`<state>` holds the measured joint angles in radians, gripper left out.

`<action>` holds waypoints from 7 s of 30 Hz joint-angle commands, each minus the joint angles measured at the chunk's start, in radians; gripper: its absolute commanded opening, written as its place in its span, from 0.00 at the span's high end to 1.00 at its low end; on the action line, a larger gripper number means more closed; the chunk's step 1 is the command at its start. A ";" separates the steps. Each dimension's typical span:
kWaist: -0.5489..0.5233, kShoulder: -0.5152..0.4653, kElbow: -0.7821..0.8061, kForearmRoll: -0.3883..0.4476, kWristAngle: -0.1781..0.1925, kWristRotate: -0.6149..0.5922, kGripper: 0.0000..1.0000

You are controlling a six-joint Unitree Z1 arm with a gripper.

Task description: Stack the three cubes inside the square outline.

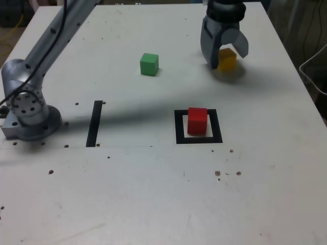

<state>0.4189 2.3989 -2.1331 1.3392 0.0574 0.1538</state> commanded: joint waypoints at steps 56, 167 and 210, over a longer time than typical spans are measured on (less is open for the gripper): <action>-0.389 -0.504 0.597 -0.131 -0.033 -0.008 0.81; -0.195 -0.581 0.692 -0.040 0.129 0.137 0.01; 0.170 -0.452 0.828 -0.255 0.159 0.480 0.04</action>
<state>0.5877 1.9421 -1.3075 1.0866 0.2186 0.6313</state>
